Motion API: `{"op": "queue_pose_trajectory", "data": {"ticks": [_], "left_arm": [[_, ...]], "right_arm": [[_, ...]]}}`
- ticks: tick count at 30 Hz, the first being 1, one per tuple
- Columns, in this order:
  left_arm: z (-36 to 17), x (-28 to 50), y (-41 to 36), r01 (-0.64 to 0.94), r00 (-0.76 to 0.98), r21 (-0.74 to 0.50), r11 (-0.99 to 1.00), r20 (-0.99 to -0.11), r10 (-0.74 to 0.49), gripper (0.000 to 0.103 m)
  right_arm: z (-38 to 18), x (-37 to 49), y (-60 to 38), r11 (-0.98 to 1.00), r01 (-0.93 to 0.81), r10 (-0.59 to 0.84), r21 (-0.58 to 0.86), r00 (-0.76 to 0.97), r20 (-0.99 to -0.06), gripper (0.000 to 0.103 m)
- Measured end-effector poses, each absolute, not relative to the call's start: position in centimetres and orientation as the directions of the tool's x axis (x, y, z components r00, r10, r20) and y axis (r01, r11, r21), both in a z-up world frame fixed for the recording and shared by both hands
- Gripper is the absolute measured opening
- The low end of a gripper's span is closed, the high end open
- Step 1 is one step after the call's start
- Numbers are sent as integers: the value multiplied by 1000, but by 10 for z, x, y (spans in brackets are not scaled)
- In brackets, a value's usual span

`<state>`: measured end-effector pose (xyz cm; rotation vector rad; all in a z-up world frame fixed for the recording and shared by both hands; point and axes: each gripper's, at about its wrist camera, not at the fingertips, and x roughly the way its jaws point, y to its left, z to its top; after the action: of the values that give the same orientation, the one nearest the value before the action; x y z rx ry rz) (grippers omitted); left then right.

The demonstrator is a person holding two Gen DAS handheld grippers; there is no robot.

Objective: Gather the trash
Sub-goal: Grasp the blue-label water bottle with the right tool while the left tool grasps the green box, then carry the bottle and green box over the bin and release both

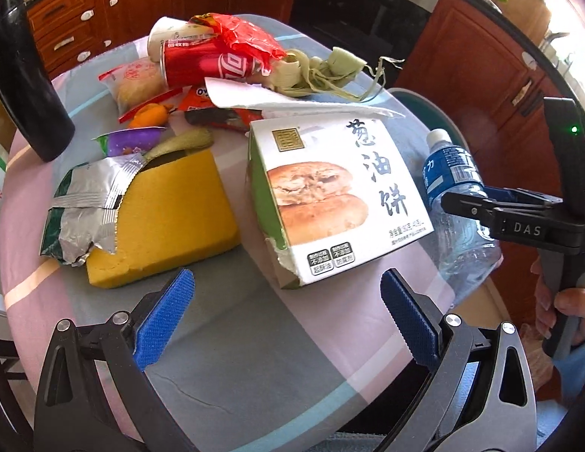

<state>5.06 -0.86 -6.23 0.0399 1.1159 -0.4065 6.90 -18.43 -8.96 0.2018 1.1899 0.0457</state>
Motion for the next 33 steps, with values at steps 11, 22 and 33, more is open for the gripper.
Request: {"op": "queue_pose_trajectory", "data": {"ticks": [11,22,33], "left_arm": [[-63,65,-27,372,275,-334,866,-852,-446,65],[-82,65,-69,393,285,-274,878,-871,-400,36],[-19,37,-90,471,328,-297,831,-815,-477,4]], "right_arm": [[-90,66,-181,980,33,167,195,390,-906,70],[-109,64,-188,964,45,234,263,336,-912,61],[-80,58,-217,947,55,267,316,410,-872,61]]}}
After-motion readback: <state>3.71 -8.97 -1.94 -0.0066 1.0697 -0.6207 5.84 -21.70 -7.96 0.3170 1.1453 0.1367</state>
